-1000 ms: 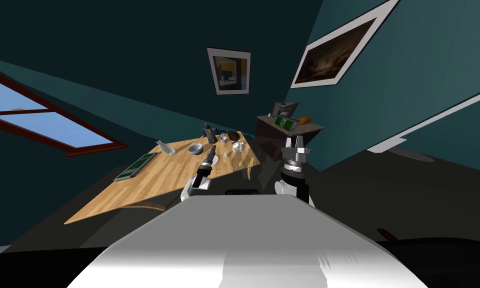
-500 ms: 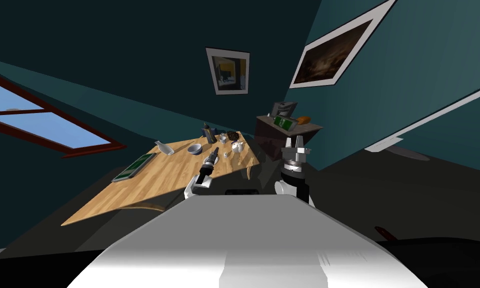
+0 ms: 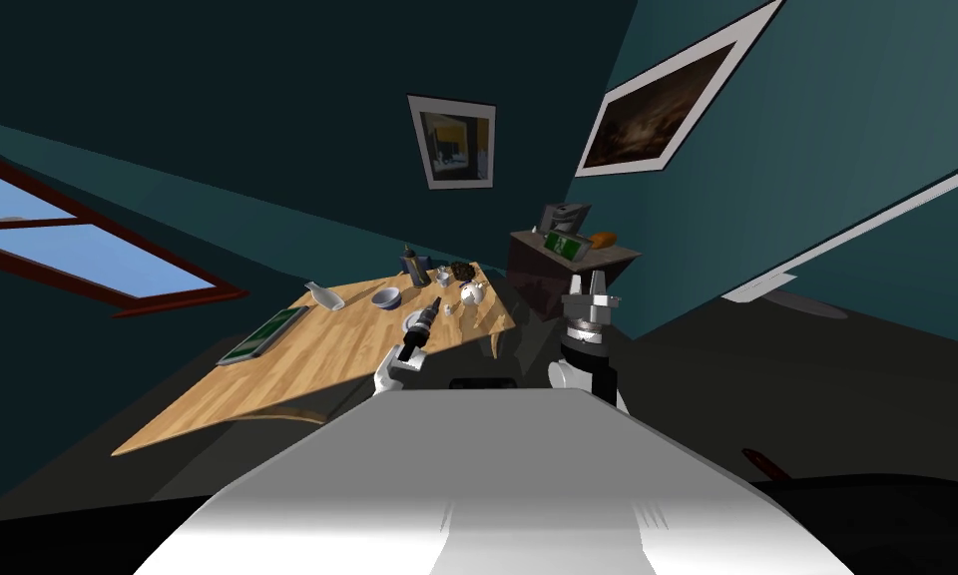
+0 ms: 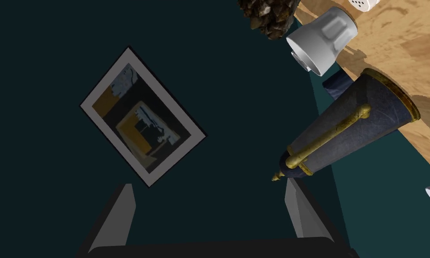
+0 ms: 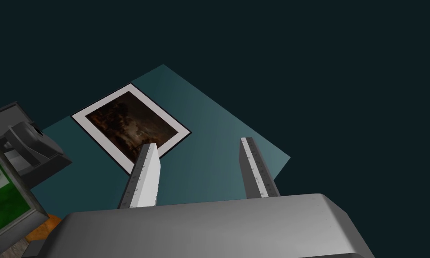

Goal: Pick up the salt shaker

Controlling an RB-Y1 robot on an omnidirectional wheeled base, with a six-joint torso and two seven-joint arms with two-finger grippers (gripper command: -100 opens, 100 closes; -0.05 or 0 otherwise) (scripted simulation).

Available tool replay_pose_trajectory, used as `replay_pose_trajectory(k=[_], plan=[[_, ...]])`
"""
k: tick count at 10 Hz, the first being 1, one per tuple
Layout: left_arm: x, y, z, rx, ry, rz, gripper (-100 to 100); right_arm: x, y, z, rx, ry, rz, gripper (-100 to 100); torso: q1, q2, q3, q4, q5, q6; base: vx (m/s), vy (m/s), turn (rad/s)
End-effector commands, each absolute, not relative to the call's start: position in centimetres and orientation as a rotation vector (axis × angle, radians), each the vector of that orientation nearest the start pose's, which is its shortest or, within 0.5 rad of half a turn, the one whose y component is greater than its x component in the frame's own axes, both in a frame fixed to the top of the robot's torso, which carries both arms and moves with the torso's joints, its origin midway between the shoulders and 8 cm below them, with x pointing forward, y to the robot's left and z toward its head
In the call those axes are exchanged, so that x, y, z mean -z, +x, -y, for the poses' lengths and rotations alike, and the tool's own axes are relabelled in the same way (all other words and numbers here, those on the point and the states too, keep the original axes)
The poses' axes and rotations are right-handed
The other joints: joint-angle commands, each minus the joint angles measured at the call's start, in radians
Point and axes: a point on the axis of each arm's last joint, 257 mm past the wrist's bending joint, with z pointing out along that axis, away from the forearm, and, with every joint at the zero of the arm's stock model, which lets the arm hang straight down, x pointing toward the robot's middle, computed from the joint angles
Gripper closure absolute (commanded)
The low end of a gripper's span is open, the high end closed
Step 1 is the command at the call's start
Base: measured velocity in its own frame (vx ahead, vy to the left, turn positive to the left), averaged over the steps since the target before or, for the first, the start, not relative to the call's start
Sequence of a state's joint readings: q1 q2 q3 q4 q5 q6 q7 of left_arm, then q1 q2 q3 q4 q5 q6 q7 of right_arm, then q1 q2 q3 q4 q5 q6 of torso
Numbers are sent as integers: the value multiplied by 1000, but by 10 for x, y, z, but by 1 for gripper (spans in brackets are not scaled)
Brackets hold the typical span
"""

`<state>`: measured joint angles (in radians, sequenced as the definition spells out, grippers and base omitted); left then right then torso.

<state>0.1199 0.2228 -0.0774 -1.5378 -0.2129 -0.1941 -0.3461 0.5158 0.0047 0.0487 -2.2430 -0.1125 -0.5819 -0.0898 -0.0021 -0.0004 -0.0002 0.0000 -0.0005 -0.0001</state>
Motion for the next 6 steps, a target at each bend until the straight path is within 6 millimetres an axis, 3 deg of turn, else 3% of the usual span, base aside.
replay_pose_trajectory(k=[1, 4, 5, 6], plan=[[275, 504, -254, 689, -544, -1540, -100, -17, 336, 280, -1499, 748, -484, 0, 0, 0, 0, 0, 0, 0, 1, -26, -7], [301, 518, -257, 617, -517, -1621, -100, -17, 336, 280, -1499, 748, -484, 0, 0, 0, 0, 0, 0, 0, 6, -37, -13], [317, 514, -261, 603, -533, -1649, -100, -17, 336, 280, -1499, 748, -484, 0, -1, 0, 0, 0, 0, 0, 8, -39, -10], [317, 514, -261, 603, -533, -1649, -100, -17, 336, 280, -1499, 748, -484, 0, 0, 0, 0, 0, 0, 0, 3, -14, 2]])
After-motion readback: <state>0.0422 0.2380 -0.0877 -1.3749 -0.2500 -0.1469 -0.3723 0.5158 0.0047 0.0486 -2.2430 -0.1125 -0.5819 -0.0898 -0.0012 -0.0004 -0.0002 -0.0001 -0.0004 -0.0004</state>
